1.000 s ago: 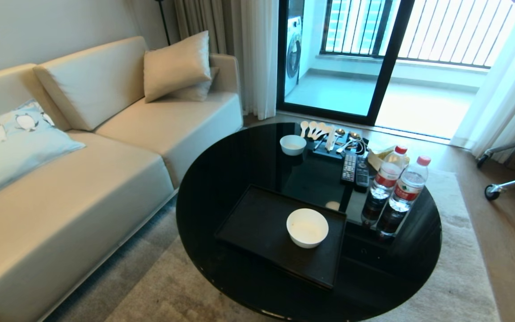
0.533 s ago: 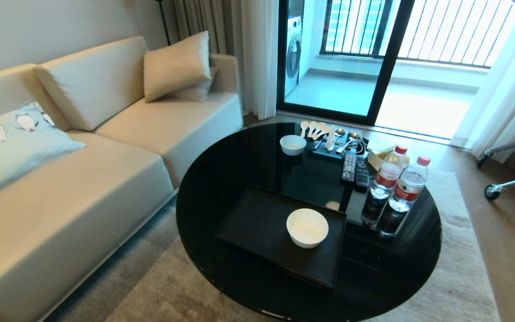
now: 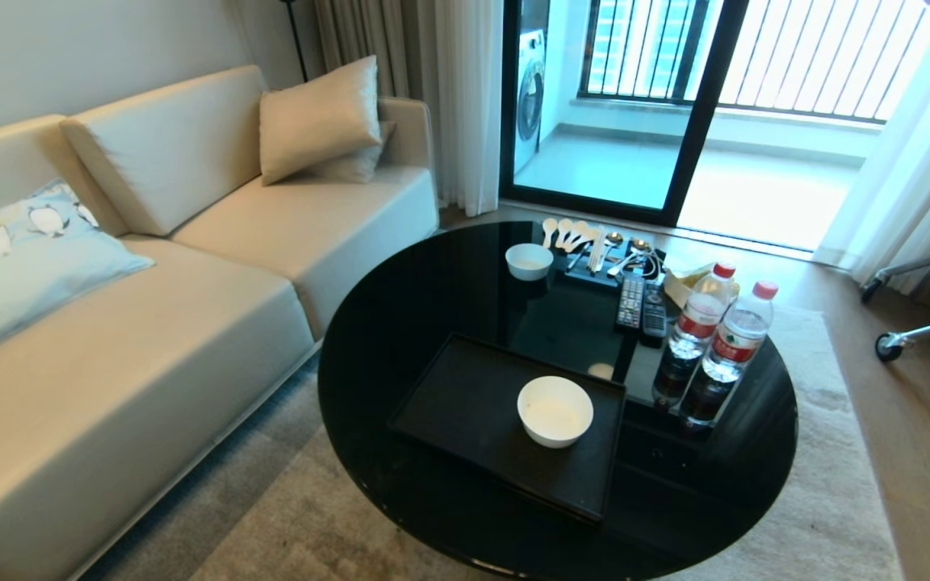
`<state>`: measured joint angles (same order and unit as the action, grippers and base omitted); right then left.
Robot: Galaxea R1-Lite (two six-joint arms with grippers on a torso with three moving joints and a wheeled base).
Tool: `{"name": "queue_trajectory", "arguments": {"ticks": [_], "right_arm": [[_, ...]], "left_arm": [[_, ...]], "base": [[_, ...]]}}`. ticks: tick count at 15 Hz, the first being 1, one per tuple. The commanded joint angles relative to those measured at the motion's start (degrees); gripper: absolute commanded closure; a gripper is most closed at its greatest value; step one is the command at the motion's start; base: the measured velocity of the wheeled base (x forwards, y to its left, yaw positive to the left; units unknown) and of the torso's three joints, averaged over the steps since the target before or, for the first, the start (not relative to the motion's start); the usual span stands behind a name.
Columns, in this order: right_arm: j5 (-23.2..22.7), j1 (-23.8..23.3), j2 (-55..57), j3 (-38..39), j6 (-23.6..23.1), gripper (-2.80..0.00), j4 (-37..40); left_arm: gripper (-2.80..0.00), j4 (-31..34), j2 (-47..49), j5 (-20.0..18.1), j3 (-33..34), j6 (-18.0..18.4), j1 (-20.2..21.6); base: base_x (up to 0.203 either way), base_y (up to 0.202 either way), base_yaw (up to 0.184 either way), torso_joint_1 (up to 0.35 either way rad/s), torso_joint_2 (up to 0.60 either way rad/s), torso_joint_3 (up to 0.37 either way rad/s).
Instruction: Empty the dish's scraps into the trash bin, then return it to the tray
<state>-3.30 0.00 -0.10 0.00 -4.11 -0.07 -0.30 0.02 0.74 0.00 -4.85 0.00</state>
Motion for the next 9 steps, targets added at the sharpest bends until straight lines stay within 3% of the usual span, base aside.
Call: {"name": "queue_trajectory", "arguments": {"ticks": [1,9], "right_arm": [[-0.04,0.00,0.10,0.00,-0.02,0.00,-0.01],[0.22,0.00,0.10,0.00,0.07,0.00,-0.01]], "left_arm": [[0.00,-0.05,-0.02,0.05,0.00,-0.07,0.00],[0.00,-0.05,-0.02,0.05,0.00,-0.07,0.00]], "base": [[0.000,0.000,0.000,0.000,0.00,0.000],[0.000,0.000,0.000,0.000,0.00,0.000]]}}
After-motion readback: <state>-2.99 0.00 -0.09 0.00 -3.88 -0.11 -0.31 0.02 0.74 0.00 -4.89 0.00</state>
